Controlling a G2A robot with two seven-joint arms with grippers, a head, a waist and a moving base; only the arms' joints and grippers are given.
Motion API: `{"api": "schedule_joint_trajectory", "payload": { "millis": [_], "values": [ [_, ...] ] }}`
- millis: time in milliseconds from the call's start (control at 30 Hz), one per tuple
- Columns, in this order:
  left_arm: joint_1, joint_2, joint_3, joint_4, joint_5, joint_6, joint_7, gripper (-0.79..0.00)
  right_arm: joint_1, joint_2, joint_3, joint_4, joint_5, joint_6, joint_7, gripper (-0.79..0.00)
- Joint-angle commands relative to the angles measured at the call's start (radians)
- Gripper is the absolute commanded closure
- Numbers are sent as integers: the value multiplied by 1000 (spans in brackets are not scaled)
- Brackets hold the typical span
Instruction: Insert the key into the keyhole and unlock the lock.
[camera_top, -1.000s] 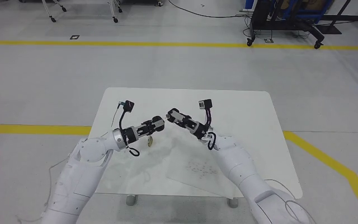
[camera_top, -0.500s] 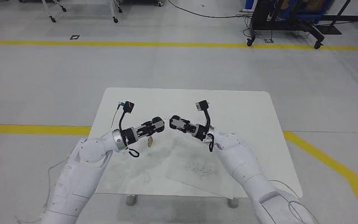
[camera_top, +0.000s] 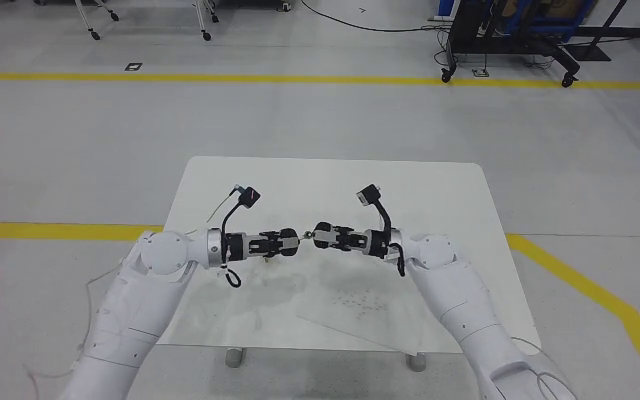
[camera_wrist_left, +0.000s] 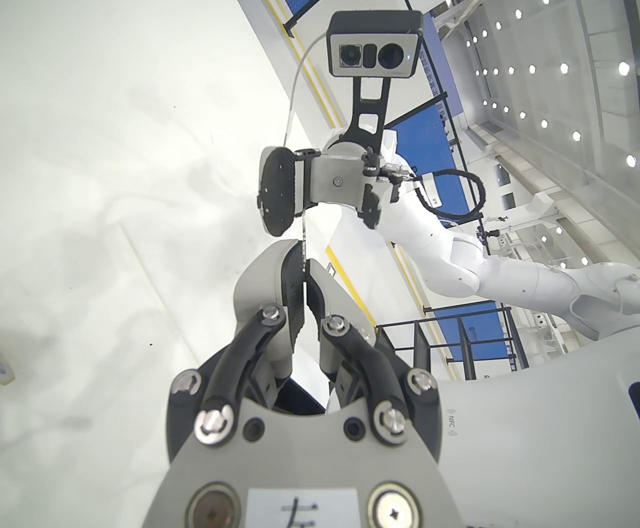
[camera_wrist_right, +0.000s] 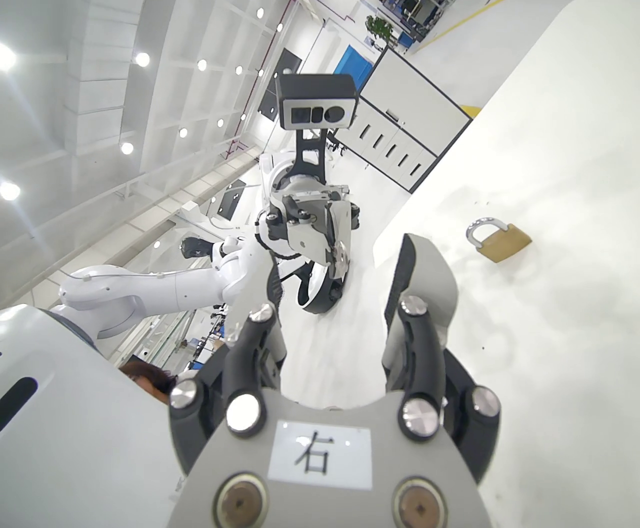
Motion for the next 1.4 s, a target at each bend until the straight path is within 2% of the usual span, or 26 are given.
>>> {"api": "schedule_joint_trajectory", "payload": {
  "millis": [0,200,333,633,700,800,833,1167,1200,1233,1267,1367],
  "values": [
    [-4,1,4,2,4,-3,-3,0,6,3,-12,9,11,1,2,-385],
    [-11,3,18,5,14,-13,-3,0,28,7,-46,40,35,-4,-4,-366],
    [-14,5,25,5,24,-18,0,0,41,9,-65,54,46,-7,-7,-314],
    [-13,9,36,-2,45,-22,16,0,56,16,-96,73,68,-12,-12,-280],
    [-13,10,39,-3,47,-22,17,0,59,18,-102,80,74,-13,-13,-231],
    [-14,11,41,-4,48,-21,19,0,63,19,-115,90,81,-16,-16,-80],
    [-15,12,42,-4,49,-21,20,0,65,18,-121,92,83,-17,-17,0],
    [-11,16,46,-8,52,-11,49,0,64,27,-149,94,105,-33,-33,0],
    [-11,17,46,-9,52,-10,52,-206,60,29,-150,88,107,-36,-36,0],
    [-10,17,47,-9,52,-8,54,-379,56,31,-151,84,110,-39,-39,0],
    [-10,17,46,-10,50,-7,58,-785,52,34,-150,79,112,-45,-45,0],
    [-8,19,44,-11,42,-10,65,-785,39,43,-142,68,119,-68,-68,0]
  ]
}}
